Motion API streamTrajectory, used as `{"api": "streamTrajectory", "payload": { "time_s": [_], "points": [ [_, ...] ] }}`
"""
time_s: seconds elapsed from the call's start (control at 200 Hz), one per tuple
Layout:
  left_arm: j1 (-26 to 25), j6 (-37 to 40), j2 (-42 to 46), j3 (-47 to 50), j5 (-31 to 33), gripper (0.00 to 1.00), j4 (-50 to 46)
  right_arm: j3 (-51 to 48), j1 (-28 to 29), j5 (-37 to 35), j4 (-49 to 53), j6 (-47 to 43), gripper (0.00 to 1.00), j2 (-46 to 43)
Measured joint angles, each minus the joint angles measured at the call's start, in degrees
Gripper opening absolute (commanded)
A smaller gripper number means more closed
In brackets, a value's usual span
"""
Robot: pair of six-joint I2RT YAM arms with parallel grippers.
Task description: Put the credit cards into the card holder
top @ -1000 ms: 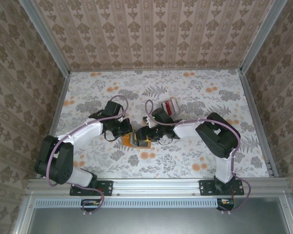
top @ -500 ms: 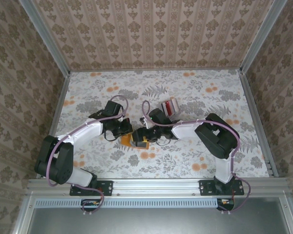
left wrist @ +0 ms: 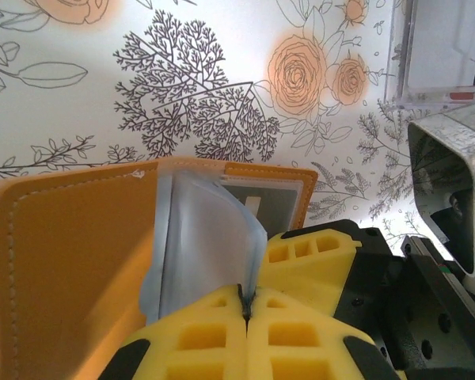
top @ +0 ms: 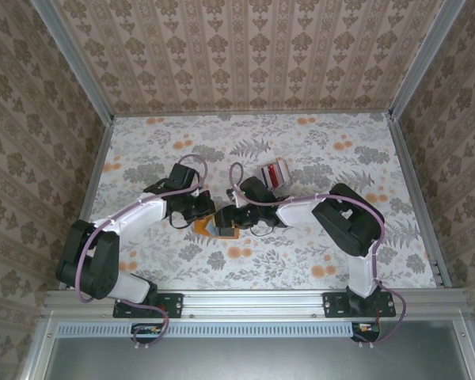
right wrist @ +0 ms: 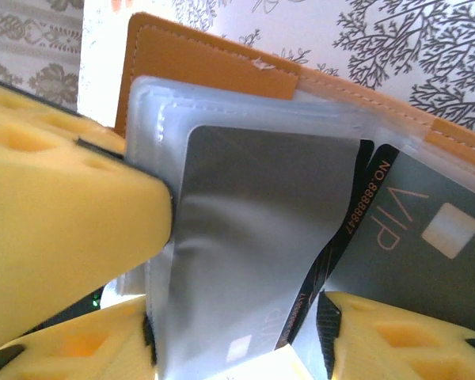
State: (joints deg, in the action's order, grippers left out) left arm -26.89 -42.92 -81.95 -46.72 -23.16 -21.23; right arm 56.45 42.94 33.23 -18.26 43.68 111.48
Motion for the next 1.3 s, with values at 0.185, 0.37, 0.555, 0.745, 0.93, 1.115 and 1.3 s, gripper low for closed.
{"api": "streamTrajectory", "payload": {
  "time_s": [0.185, 0.37, 0.555, 0.745, 0.93, 1.115, 1.3],
  "points": [
    [2.01, 0.02, 1.05, 1.14, -0.20, 0.00, -0.22, -1.09, -0.55, -0.15, -1.64, -0.02, 0.45, -0.24],
    [3.37, 0.04, 2.54, 1.90, 0.04, 0.00, -1.29, -2.82, -2.21, -1.38, -0.61, -0.04, 0.46, -0.98],
    [4.13, 0.70, 2.99, 2.75, 0.81, 0.03, -2.58, -3.32, -2.67, -1.88, 0.70, -0.59, 0.52, -2.27],
    [4.20, 2.51, 2.95, 3.67, 2.93, 0.13, -4.52, -3.43, -3.50, -4.57, 6.82, -2.82, 0.56, -4.87],
    [4.94, 3.96, 2.95, 3.78, 4.59, 0.42, -5.95, -3.43, -6.19, -9.22, 16.41, -6.40, 0.57, -8.92],
    [5.16, 5.64, 2.93, 1.42, 5.05, 0.54, -8.59, -3.41, -8.94, -11.06, 21.92, -9.38, 0.57, -12.79],
    [5.20, 7.89, 2.36, -6.23, 6.14, 0.56, -11.45, -2.40, -12.63, -13.27, 28.22, -12.96, 0.58, -18.73]
  ]
}}
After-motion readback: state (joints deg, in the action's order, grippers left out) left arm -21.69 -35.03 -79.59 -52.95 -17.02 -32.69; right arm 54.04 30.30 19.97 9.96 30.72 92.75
